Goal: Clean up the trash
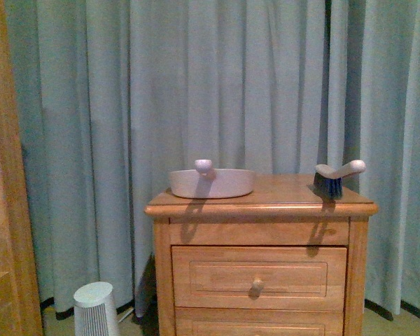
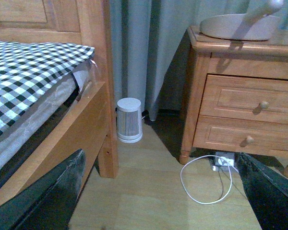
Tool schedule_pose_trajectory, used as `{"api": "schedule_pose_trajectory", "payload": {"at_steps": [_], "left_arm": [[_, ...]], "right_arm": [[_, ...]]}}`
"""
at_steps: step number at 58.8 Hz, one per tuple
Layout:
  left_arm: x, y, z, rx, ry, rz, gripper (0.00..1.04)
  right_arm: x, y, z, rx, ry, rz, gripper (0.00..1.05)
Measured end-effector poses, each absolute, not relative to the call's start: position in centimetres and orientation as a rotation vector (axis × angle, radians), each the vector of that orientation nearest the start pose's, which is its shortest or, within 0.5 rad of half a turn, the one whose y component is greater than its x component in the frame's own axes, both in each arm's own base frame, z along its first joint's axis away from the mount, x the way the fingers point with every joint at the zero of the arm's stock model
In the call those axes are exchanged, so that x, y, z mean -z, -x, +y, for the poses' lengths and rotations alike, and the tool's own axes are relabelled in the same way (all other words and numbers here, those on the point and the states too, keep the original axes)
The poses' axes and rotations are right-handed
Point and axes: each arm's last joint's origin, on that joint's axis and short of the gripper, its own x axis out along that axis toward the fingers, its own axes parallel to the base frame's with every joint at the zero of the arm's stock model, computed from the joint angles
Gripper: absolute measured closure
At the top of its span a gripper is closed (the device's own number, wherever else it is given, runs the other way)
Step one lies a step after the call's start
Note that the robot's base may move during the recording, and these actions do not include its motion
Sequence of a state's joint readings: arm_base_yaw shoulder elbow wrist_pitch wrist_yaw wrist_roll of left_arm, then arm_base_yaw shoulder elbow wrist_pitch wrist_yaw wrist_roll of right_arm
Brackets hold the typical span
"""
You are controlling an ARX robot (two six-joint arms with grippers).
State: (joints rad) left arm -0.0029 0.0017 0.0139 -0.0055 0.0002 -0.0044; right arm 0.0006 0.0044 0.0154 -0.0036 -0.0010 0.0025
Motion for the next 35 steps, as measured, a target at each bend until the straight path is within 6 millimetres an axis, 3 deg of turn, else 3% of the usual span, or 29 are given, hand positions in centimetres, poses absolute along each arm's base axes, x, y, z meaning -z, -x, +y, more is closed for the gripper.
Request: {"api": "schedule_pose_trajectory", "payload": {"at_steps": [35], "left_arm": [[-16.76,-9.69,-0.03,0.003,0.004,-0.007,0.08]], "right_arm": [[-16.81,-9.7,0.01,-0.002,-0.002,-0.007,0.07]]}}
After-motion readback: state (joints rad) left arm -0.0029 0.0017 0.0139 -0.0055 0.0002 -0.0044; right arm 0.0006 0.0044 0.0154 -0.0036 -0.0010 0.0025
